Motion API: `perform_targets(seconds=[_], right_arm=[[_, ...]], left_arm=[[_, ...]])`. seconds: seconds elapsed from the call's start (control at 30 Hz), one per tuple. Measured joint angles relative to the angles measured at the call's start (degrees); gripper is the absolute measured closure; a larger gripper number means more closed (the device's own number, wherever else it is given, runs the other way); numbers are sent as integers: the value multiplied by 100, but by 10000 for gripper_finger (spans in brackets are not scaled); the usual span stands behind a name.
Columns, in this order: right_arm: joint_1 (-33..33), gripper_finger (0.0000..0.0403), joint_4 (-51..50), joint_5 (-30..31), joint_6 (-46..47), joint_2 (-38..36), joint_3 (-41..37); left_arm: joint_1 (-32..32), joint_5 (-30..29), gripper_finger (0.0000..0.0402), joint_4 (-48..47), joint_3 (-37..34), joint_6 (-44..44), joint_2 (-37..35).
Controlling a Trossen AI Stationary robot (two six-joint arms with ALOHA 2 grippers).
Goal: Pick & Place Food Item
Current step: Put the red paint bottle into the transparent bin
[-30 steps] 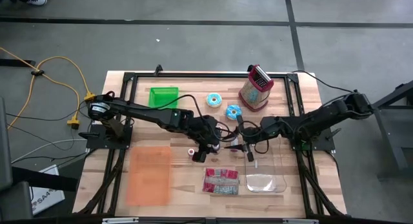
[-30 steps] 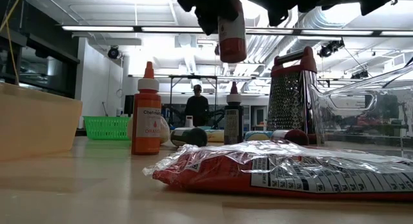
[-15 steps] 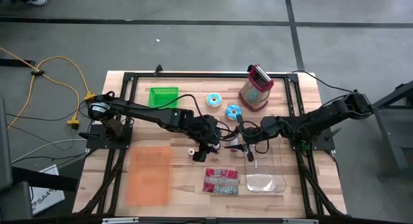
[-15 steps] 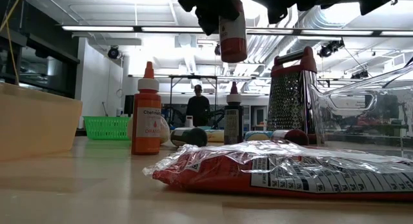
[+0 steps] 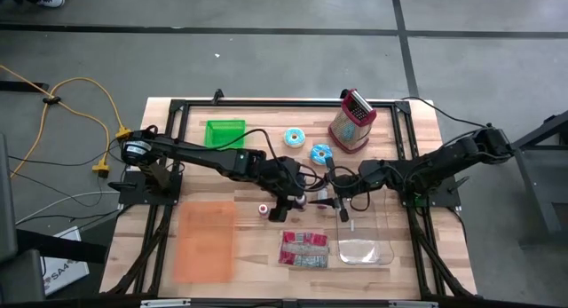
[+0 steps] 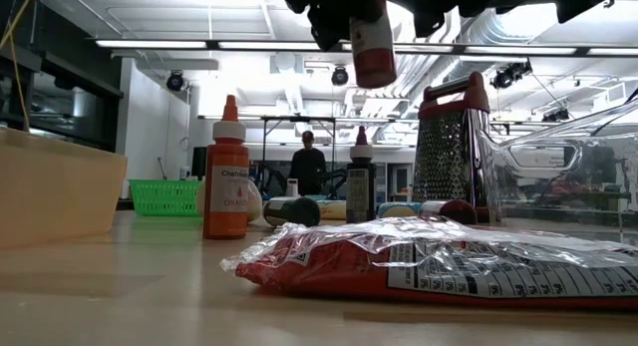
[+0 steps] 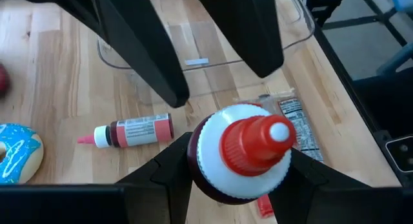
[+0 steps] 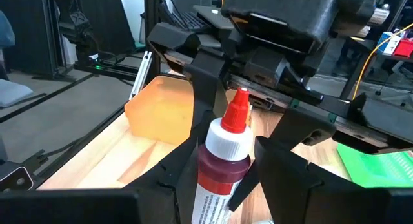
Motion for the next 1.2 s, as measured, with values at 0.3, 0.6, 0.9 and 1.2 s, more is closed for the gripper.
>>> perform_targets(seconds=[0.3,0.6,0.9,1.2], right_arm=[[0,261,56,101,1,0,0],[-2,261,136,110,1,0,0],[-2,261,133,97,1,0,0],[-2,261,129,-4,-38,0,0]], left_arm=[[0,-129,247,180,0,2,0],[0,-127,247,167,0,-7,0],[0,-125,247,157,0,-20,1],[0,-125,247,114,0,-20,2]])
